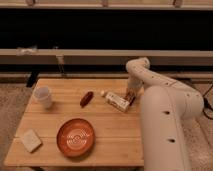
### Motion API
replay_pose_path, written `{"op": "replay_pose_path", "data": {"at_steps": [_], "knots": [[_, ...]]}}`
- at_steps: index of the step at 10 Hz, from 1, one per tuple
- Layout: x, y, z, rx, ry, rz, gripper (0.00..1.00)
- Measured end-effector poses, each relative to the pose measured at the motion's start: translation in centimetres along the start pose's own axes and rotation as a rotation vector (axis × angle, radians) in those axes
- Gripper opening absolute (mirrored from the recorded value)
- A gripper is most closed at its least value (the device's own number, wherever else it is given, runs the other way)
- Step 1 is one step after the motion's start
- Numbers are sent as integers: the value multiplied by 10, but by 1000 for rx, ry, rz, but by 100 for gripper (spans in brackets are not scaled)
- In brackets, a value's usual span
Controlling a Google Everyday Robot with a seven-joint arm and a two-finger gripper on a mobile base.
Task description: Place the eraser in the ceramic cup
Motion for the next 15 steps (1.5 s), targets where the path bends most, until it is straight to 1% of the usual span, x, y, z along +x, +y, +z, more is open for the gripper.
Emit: {"op": "replay_pose_path", "data": {"at_steps": [1,2,4,5,6,7,9,11,12,14,15], "knots": [[-2,-8,-13,10,22,-31,0],[-4,-21,-37,23,50,-75,0],[-8,-35,-76,42,88,-134,0],[-13,-48,-100,55,113,-182,0],[-22,-72,-123,79,135,-245,0],[-31,-93,-137,101,150,-301,0],[-54,-130,-157,158,160,-417,0],[-88,-160,-168,233,149,-539,0],[-116,-176,-175,286,139,-636,0],[-151,-193,-183,347,127,-763,0],[-171,-204,-188,386,120,-853,0]]}}
